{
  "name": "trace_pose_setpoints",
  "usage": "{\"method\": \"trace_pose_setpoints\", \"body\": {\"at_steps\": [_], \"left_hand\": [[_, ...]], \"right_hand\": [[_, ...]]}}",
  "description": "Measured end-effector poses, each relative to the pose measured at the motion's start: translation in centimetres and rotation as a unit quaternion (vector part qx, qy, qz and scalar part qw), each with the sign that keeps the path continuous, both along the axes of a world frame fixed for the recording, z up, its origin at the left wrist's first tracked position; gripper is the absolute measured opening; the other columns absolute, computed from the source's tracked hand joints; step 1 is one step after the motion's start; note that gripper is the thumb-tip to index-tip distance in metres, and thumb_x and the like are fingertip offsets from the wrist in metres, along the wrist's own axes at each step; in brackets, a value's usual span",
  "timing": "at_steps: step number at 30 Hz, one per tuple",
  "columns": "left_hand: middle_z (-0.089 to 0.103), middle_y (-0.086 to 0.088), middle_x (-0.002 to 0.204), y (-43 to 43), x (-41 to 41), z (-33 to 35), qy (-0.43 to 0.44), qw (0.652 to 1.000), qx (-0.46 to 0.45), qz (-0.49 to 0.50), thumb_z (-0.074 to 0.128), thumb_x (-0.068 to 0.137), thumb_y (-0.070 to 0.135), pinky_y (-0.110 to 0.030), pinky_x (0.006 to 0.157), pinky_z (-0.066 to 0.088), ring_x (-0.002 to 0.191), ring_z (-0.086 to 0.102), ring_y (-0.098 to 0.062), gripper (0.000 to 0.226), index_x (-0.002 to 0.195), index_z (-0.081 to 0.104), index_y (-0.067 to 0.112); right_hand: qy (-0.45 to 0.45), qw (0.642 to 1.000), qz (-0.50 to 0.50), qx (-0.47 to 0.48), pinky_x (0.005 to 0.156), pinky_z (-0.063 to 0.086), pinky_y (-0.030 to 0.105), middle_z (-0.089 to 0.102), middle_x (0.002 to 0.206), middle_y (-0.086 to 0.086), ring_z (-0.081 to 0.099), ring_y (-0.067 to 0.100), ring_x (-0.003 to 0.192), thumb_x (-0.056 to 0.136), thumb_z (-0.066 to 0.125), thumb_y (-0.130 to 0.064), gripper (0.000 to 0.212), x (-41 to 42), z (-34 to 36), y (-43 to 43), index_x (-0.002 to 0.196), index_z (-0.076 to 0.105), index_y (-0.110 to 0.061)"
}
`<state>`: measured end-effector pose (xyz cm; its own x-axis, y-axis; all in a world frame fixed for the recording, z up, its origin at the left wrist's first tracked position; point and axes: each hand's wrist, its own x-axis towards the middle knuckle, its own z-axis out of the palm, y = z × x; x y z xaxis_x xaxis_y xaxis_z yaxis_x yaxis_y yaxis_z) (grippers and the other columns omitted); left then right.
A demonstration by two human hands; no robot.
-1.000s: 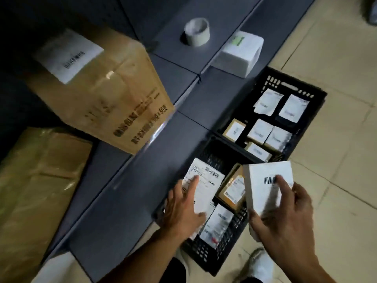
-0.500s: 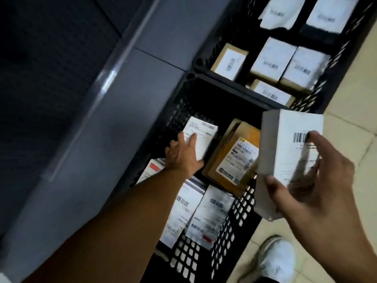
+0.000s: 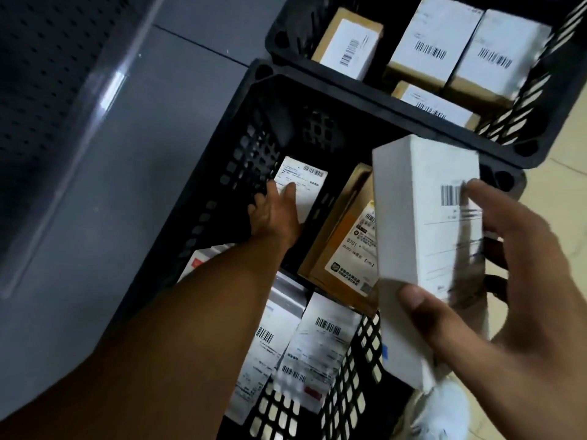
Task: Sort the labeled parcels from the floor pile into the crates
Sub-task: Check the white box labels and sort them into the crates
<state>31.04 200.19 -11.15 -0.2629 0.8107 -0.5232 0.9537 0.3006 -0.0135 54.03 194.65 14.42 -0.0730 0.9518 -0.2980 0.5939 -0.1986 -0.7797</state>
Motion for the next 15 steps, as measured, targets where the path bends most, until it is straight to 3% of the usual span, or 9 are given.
{"method": "trace_pose_setpoints", "body": {"at_steps": [3, 6, 10, 15], "left_hand": [[0.024, -0.012, 0.15, 0.4, 0.0, -0.9, -0.005, 1.0, 0.008, 0.019, 0.076, 0.082, 0.045, -0.048, 0.098, 0.041, 0.127, 0.038, -0.039, 0.084, 0.148, 0.025, 0.031], [0.019, -0.012, 0.155, 0.3, 0.1, -0.8, -0.04, 0.998, 0.037, 0.019, 0.072, 0.086, 0.022, -0.045, 0.098, 0.044, 0.133, 0.033, -0.037, 0.077, 0.149, 0.028, 0.027], [0.009, -0.012, 0.162, -0.8, -0.6, 2.7, -0.057, 0.997, 0.035, -0.033, 0.073, 0.084, 0.017, -0.044, 0.101, 0.045, 0.141, 0.023, -0.035, 0.086, 0.154, 0.023, 0.028], [0.006, -0.013, 0.163, -2.6, -2.8, 11.8, -0.014, 0.982, 0.035, -0.183, 0.075, 0.076, 0.018, -0.045, 0.102, 0.041, 0.144, 0.018, -0.034, 0.097, 0.156, 0.02, 0.027]], "right_hand": [[-0.038, 0.997, 0.036, -0.054, 0.091, 0.049, 0.037, 0.046, 0.137, -0.018, 0.051, 0.003, 0.12, 0.047, 0.064, -0.081, 0.108, -0.2, -1.0, -0.5, 0.147, 0.03, -0.057], [-0.048, 0.993, 0.037, -0.105, 0.09, 0.049, 0.035, 0.039, 0.132, -0.025, 0.05, 0.001, 0.117, 0.045, 0.061, -0.091, 0.109, -1.5, -1.6, -0.7, 0.143, 0.023, -0.064], [-0.05, 0.99, 0.027, -0.131, 0.091, 0.057, 0.044, 0.032, 0.127, -0.025, 0.049, 0.011, 0.12, 0.067, 0.069, -0.075, 0.091, -3.4, -1.9, -0.6, 0.144, 0.024, -0.06], [-0.07, 0.982, 0.002, -0.175, 0.098, 0.055, 0.056, 0.029, 0.142, -0.002, 0.047, 0.034, 0.128, 0.071, 0.072, -0.062, 0.091, -6.7, -2.1, 0.6, 0.148, 0.025, -0.052]]}}
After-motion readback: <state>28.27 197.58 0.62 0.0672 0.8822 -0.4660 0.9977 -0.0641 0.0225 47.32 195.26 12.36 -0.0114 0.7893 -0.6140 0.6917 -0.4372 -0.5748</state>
